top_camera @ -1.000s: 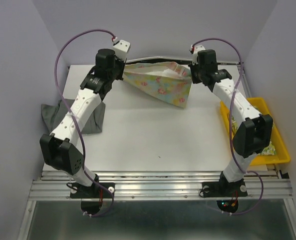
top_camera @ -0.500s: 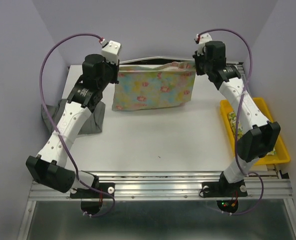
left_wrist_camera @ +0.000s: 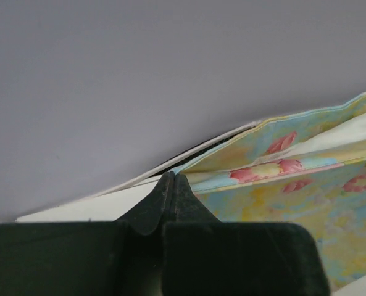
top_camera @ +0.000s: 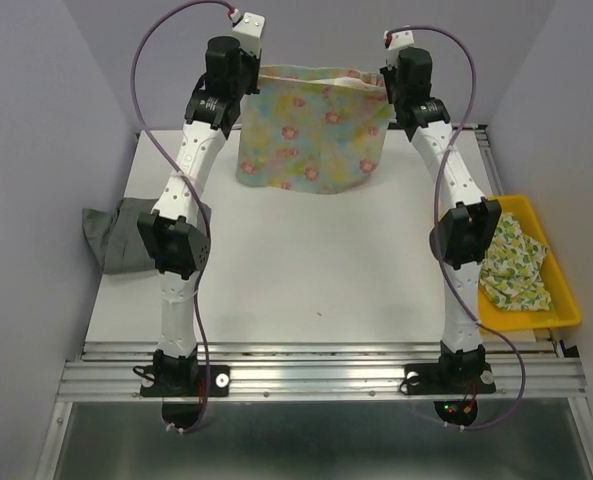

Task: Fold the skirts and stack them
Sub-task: Flatten the skirt out

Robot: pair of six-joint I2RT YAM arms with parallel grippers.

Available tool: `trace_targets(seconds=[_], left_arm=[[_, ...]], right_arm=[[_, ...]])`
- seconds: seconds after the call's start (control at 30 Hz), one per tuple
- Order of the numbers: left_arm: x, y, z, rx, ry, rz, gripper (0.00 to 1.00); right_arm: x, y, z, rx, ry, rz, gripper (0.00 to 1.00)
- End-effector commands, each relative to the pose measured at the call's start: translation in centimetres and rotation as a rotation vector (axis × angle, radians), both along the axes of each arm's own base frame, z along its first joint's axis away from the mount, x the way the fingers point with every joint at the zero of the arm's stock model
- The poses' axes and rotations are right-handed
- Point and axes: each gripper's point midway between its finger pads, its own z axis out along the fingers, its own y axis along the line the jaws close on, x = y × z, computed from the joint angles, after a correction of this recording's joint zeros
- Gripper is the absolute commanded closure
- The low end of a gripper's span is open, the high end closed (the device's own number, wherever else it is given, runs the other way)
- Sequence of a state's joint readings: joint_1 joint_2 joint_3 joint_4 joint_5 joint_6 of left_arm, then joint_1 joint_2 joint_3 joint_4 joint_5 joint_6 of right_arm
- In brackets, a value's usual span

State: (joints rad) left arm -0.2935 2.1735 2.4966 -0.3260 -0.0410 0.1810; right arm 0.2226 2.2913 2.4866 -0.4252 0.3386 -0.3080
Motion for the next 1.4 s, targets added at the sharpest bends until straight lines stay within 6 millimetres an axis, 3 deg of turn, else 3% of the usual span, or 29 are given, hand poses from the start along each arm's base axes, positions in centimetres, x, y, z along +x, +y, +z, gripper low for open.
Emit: trace_targets(seconds=[0.0, 0.03, 0.07, 0.1, 0.13, 0.17, 0.2, 0.23, 0.27, 0.3, 0.33, 0.37, 0.43, 0.47, 0.5, 0.57, 0.6, 0.67, 0.7, 0.87, 0.93, 1.03, 1.07, 1.13, 1.2, 1.23, 1.3, 1.37], left_arm=[[-5.0, 6.5, 13.9, -0.033, -0.312, 0.112, 1.0], [-5.7, 6.9, 13.9, -0.041, -0.319, 0.104, 1.0], [-4.9, 6.8, 8.9, -0.019, -0.228, 0.097, 1.0], [-7.5, 7.3, 11.9, -0.029, -0.314, 0.08, 1.0], [-8.0, 7.1, 11.0, -0.019, -0.309, 0.064, 1.0], [-7.8, 6.9, 6.8, 0.008, -0.226, 0.051, 1.0], [-8.4, 7.1, 5.7, 0.017, -0.207, 0.051, 1.0], [-9.3, 6.6, 2.3, 0.033, -0.14, 0.01, 1.0], [-9.9, 6.6, 3.2, 0.038, -0.158, -0.002, 1.0], [-10.2, 6.5, -1.7, 0.066, -0.059, -0.021, 1.0], [-11.3, 6.0, -3.2, 0.071, -0.03, -0.062, 1.0], [-12.1, 5.7, -8.0, 0.105, 0.066, -0.093, 1.0], [-13.8, 5.0, -12.2, 0.119, 0.162, -0.16, 1.0], [-14.4, 4.8, -14.0, 0.126, 0.2, -0.179, 1.0], [-16.0, 5.0, -18.1, 0.141, 0.307, -0.192, 1.0], [-18.2, 4.8, -21.9, 0.14, 0.411, -0.235, 1.0], [-19.3, 4.6, -22.5, 0.142, 0.435, -0.256, 1.0], [-21.2, 4.2, -24.0, 0.135, 0.474, -0.309, 1.0], [-22.1, 3.8, -23.5, 0.139, 0.462, -0.344, 1.0], [-25.6, 3.4, -24.9, 0.165, 0.52, -0.401, 1.0], [-26.8, 2.5, -24.9, 0.176, 0.522, -0.44, 1.0], [-28.7, 1.9, -25.8, 0.199, 0.555, -0.488, 0.97], [-29.3, 1.5, -26.0, 0.226, 0.56, -0.521, 0.91], [-31.1, 1.3, -26.7, 0.251, 0.617, -0.579, 0.71], [-32.6, 1.6, -27.0, 0.284, 0.645, -0.625, 0.6], [-33.1, 1.5, -26.2, 0.286, 0.619, -0.645, 0.51], [-34.5, 1.8, -25.3, 0.308, 0.597, -0.674, 0.43], [-34.6, 2.2, -24.1, 0.336, 0.547, -0.674, 0.4]], right_arm=[[-4.8, -5.3, 16.4, 0.061, -0.421, -0.143, 0.99], [-5.4, -5.1, 16.8, 0.063, -0.428, -0.122, 0.99], [-6.0, -5.0, 16.9, 0.064, -0.433, -0.106, 0.99], [-6.9, -4.6, 16.4, 0.053, -0.423, -0.068, 0.99], [-7.1, -4.4, 15.6, 0.052, -0.404, -0.053, 0.99], [-7.2, -4.1, 14.5, 0.063, -0.377, -0.043, 0.99], [-7.3, -3.9, 12.4, 0.057, -0.303, -0.031, 0.99], [-7.6, -3.4, 9.6, 0.062, -0.223, -0.004, 0.99], [-7.9, -3.2, 7.2, 0.051, -0.155, 0.009, 0.99], [-8.3, -3.0, 4.9, 0.063, -0.09, 0.02, 0.99], [-9.0, -2.5, 1.8, 0.058, 0.008, 0.048, 0.99], [-10.1, -2.3, -2.9, 0.055, 0.125, 0.062, 0.99], [-12.2, -1.8, -8.3, 0.058, 0.283, 0.099, 0.99], [-14.0, -1.8, -12.6, 0.048, 0.395, 0.111, 0.99], [-15.2, -1.9, -14.8, 0.042, 0.462, 0.118, 0.99], [-18.4, -1.7, -19.6, 0.02, 0.602, 0.147, 0.99], [-19.9, -1.7, -20.7, 0.022, 0.653, 0.157, 0.99], [-22.1, -1.3, -22.2, 0.039, 0.715, 0.197, 0.98], [-24.2, -0.7, -23.1, 0.043, 0.758, 0.235, 0.98], [-28.5, 0.4, -23.9, 0.01, 0.805, 0.3, 0.96], [-30.2, 0.9, -24.5, -0.016, 0.834, 0.334, 0.9], [-32.4, 2.3, -25.2, -0.034, 0.893, 0.436, 0.54], [-33.1, 3.0, -25.0, -0.038, 0.903, 0.495, 0.27], [-34.7, 4.2, -24.7, -0.018, 0.942, 0.582, 0.19], [-36.2, 5.0, -23.3, -0.019, 0.959, 0.677, 0.06], [-36.6, 5.3, -22.6, -0.013, 0.958, 0.71, 0.04], [-37.8, 6.7, -20.1, 0.034, 0.939, 0.816, 0.03], [-37.7, 7.2, -18.3, 0.069, 0.909, 0.814, 0.02]])
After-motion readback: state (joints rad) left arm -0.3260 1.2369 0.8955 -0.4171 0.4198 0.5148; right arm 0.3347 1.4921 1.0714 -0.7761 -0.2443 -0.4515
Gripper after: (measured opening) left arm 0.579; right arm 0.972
